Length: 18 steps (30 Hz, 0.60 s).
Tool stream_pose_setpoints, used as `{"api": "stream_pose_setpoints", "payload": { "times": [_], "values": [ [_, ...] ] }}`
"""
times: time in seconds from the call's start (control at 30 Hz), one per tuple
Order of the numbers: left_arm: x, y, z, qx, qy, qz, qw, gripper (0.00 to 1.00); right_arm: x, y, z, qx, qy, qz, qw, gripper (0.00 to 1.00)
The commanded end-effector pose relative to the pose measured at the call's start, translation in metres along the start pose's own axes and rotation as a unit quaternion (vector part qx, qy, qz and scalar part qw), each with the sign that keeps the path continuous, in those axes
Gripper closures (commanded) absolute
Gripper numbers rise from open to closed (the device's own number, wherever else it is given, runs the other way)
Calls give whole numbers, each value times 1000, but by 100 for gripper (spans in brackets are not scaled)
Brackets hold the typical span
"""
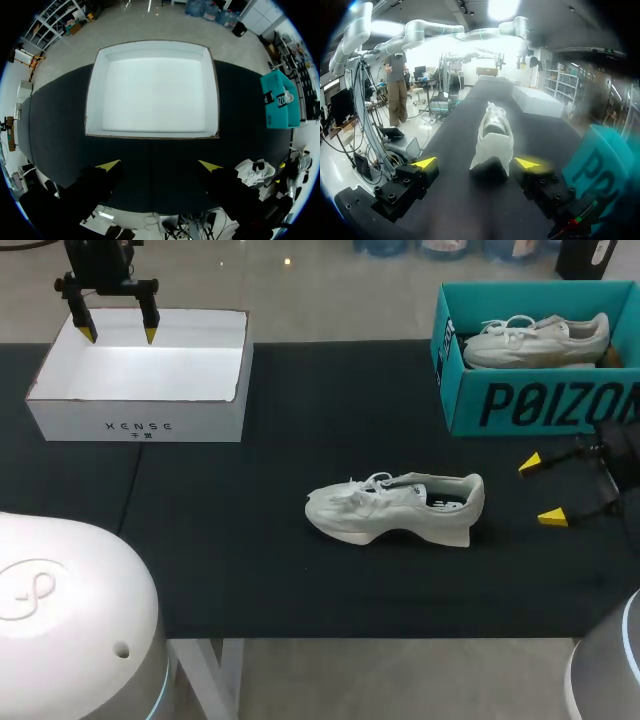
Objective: Take the shoe out of the shoebox, open the shoe tongue, remove and reinsert the insole, then place the shoe into the shoebox
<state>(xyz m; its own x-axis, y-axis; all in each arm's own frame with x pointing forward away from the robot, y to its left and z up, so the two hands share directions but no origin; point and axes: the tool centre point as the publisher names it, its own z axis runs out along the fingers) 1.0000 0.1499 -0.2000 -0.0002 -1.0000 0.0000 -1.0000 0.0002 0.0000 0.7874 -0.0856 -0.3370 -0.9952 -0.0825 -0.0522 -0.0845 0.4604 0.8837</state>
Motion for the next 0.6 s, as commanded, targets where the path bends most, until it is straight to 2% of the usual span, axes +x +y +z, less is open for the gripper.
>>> {"api": "stream_pose_setpoints", "payload": {
  "times": [0.03, 0.43, 0.6],
  "values": [
    [0, 0, 0, 0, 0, 0, 1000, 0, -8, -10, 2, -10, 7, -9, 1000, 0],
    [0, 0, 0, 0, 0, 0, 1000, 0, -20, -39, 9, -18, -26, 1, 1000, 0],
    [0, 0, 0, 0, 0, 0, 1000, 0, -23, -43, 21, -24, -28, 4, 999, 0]
  ]
}}
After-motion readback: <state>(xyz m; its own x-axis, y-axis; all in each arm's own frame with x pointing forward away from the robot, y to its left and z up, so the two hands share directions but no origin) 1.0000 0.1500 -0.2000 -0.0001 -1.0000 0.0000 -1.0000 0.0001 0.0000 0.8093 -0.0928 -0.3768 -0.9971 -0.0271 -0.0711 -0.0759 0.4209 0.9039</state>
